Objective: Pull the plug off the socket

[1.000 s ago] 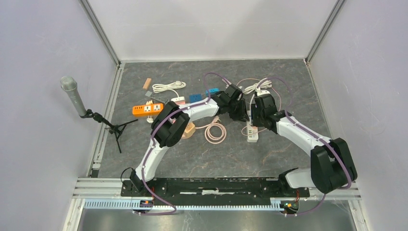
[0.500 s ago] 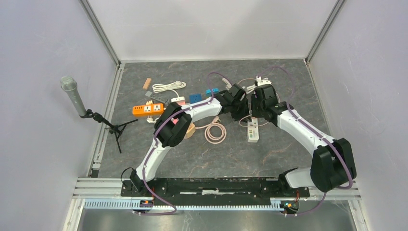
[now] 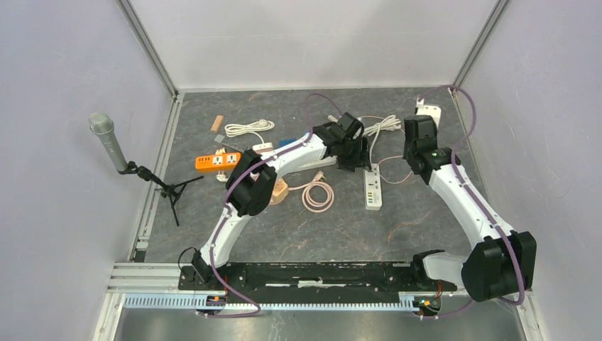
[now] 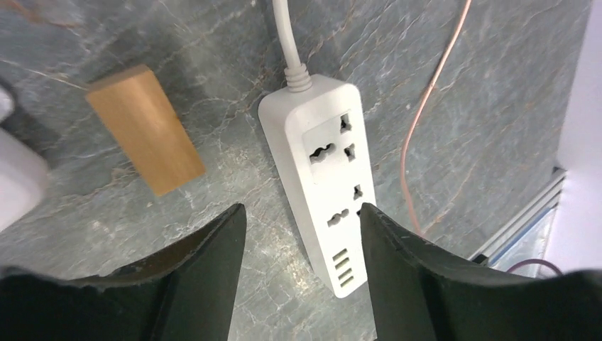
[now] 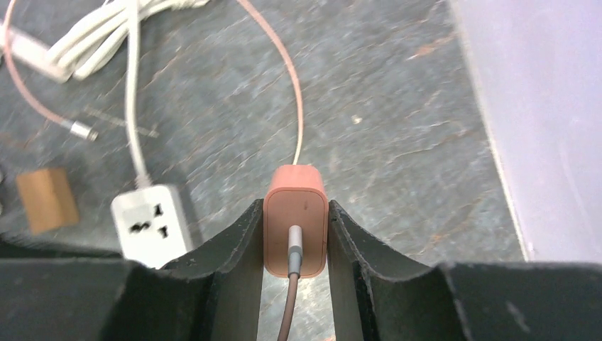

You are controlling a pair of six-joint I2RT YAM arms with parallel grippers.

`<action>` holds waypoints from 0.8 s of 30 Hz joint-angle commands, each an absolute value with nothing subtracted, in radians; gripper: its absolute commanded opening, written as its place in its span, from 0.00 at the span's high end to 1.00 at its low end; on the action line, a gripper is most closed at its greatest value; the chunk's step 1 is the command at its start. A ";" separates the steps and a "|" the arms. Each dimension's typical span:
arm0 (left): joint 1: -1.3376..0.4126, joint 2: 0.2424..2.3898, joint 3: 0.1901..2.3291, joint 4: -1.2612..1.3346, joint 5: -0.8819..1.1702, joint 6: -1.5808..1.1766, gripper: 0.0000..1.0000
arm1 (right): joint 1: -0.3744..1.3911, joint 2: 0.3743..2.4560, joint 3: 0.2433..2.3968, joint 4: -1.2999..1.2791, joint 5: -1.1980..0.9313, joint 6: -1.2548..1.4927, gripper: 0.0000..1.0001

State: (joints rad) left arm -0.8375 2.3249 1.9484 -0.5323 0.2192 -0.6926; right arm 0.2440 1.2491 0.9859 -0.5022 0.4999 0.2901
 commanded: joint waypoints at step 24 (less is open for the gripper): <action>-0.761 1.473 1.516 -0.630 -0.270 -0.449 0.00 | -0.136 1.811 1.310 -0.447 0.376 0.311 0.78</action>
